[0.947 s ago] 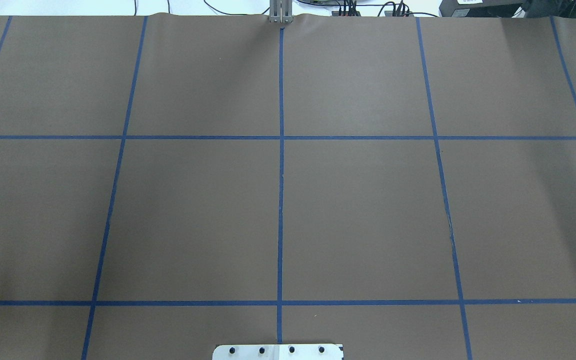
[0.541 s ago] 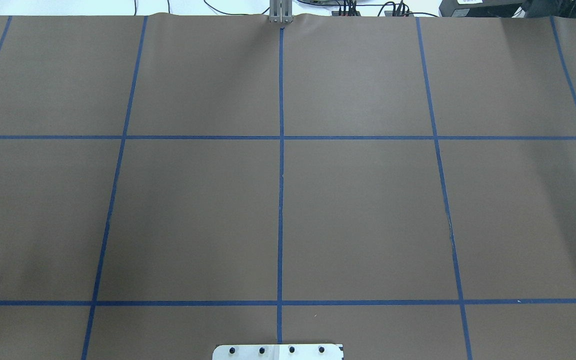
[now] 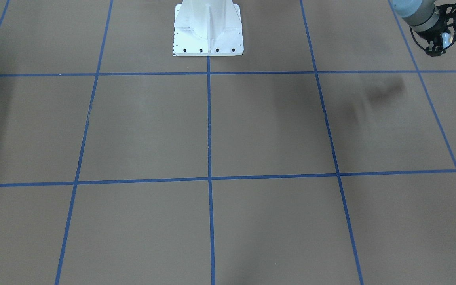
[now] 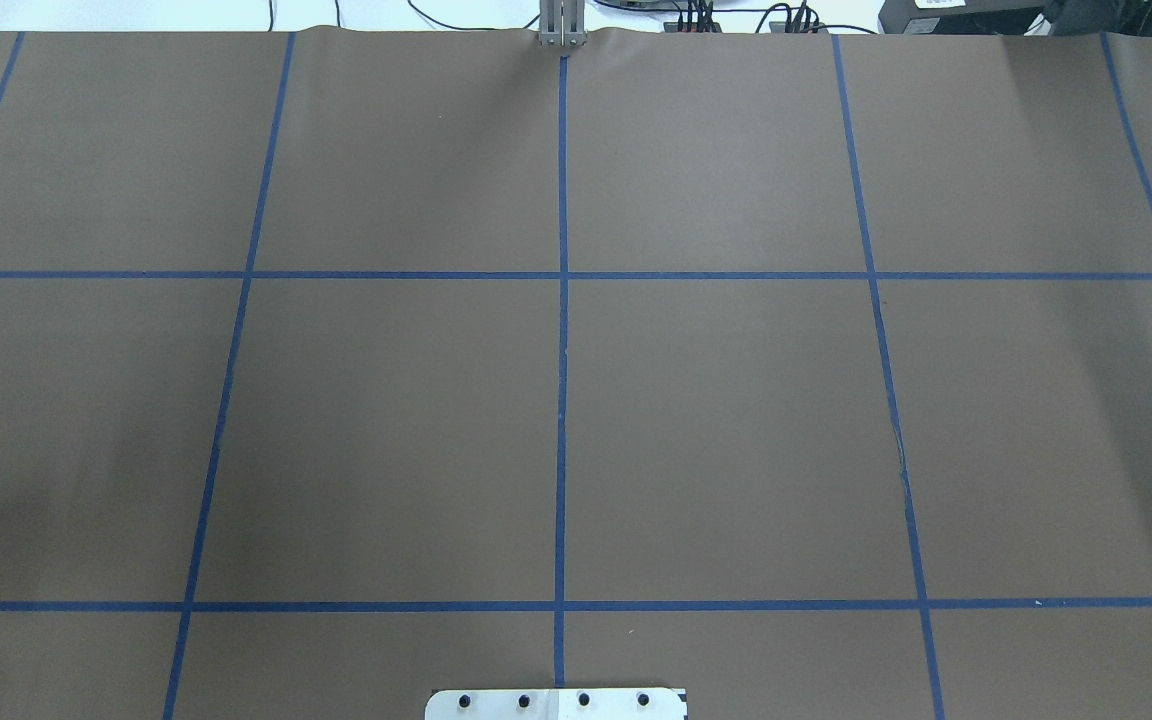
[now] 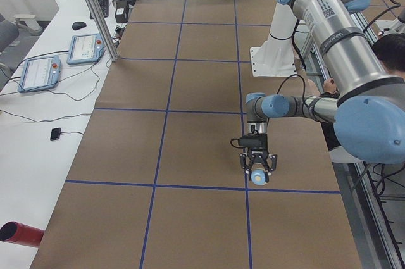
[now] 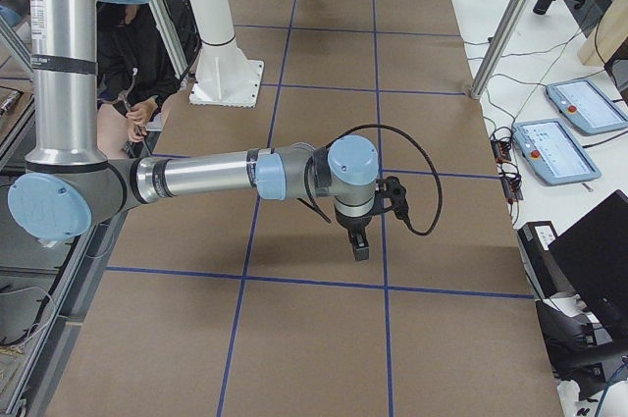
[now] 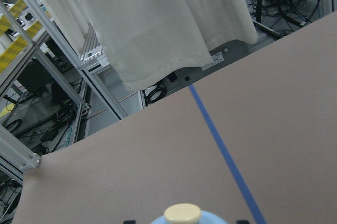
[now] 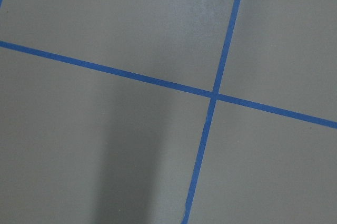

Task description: Place and press bell with both arms

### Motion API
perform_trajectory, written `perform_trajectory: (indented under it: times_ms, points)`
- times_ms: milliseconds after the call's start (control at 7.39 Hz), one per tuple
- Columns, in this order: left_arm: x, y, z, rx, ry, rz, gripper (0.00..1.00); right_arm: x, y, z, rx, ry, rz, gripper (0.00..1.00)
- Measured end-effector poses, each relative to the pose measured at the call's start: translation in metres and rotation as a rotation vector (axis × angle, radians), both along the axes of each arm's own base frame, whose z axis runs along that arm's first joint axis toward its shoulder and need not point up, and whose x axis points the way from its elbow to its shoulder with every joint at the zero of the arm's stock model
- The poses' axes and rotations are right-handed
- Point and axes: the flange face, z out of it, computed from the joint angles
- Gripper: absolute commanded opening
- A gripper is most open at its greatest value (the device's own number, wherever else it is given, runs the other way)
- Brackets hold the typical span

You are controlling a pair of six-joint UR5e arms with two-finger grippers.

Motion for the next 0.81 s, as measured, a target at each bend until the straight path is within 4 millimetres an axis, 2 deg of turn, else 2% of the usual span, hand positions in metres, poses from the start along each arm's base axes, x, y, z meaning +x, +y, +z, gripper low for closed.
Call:
perform_trajectory:
  times_ms: [135,406,676,812]
  points:
    - [0.005,-0.049,-0.031,0.051,0.018,0.084,0.00,0.000,-0.001,-0.001,0.001,-0.001,0.000,1.00]
    - [0.014,-0.125,-0.099,0.168,0.071,0.244,0.00,-0.001,-0.001,0.000,-0.004,-0.004,0.000,1.00]
    - [0.051,-0.189,-0.185,0.314,0.134,0.396,0.00,-0.001,-0.001,0.004,-0.015,-0.006,0.003,1.00]
    - [0.070,-0.211,-0.223,0.375,0.157,0.437,0.00,-0.001,0.000,0.008,-0.024,-0.007,0.004,1.00]
